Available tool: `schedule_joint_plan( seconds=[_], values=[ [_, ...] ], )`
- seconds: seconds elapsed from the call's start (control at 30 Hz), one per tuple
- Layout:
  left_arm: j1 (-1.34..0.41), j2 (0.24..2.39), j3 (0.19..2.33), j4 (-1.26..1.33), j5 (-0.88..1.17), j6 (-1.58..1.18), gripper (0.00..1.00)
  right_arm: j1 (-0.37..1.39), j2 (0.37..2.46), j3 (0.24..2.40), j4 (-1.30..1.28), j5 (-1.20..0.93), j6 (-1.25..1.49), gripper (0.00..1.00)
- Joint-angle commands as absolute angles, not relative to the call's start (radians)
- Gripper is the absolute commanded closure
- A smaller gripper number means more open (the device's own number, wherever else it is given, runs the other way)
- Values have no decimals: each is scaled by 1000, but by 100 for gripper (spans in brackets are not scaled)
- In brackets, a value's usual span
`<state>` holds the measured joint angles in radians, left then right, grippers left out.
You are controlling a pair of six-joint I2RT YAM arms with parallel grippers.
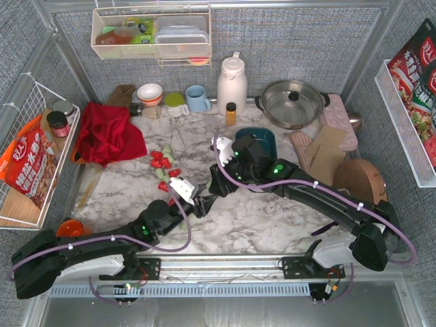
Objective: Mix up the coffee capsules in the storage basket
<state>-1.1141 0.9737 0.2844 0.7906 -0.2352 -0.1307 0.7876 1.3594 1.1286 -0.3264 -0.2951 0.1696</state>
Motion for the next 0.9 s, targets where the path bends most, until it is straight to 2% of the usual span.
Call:
schedule_joint_plan(
  seconds=[0.0,0.17,0.5,0.57,0.6,0.63,0.87],
  values=[
    [-1114,954,277,906,-295,-127,67,802,1370,1148,-380,-314,158,52],
    [-1114,932,270,905,-325,-129,66,804,1381,1159,-399,-314,159,65],
    [-1114,915,262,881,-371,-153,34,788,1378,1143,-354,-240,221,83],
    [-1114,909,261,866,-388,-164,21,777,1375,1134,-339,-211,239,84],
    [-1114,904,262,850,-401,-171,6,768,1372,1128,-331,-191,248,84],
    [-1113,897,263,819,-415,-182,2,757,1369,1123,-326,-171,256,84],
    [-1114,796,298,463,-680,-400,1,624,1343,1042,-211,127,264,85]
  ],
)
